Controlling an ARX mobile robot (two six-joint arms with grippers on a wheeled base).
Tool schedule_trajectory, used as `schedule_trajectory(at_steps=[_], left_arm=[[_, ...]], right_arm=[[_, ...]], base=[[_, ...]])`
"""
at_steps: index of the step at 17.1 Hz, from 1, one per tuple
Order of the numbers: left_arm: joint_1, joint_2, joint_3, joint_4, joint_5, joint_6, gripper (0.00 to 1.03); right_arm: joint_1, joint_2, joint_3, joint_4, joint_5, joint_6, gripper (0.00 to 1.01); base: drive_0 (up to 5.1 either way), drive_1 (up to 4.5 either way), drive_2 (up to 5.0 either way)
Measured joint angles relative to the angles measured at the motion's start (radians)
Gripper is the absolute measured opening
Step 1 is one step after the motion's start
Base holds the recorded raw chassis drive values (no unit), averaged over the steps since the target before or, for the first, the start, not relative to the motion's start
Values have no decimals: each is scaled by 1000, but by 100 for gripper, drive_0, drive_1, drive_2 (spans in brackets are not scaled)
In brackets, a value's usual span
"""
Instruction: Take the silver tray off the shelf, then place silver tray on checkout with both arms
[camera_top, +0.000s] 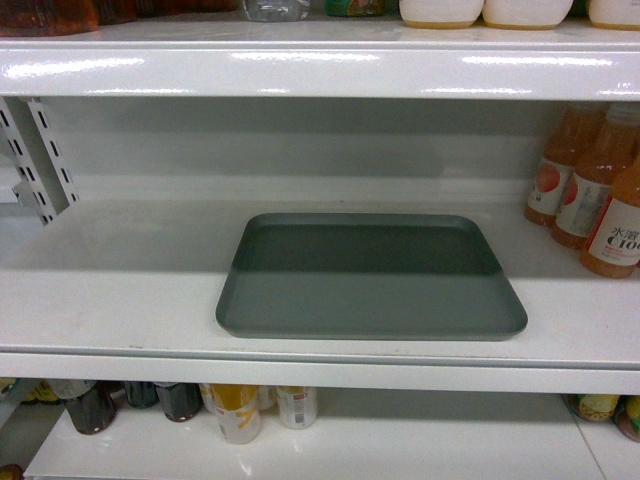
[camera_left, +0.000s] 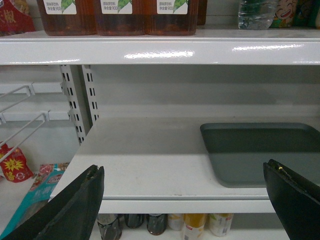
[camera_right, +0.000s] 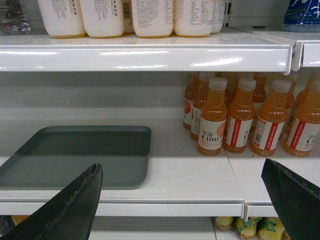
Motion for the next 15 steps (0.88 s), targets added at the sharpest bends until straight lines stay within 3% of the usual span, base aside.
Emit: schedule_trajectory(at_steps=[15], left_arm=[[0, 0, 0, 0, 0, 0, 98]], right_arm=[[0, 0, 0, 0, 0, 0, 98]], base=[[0, 0, 0]])
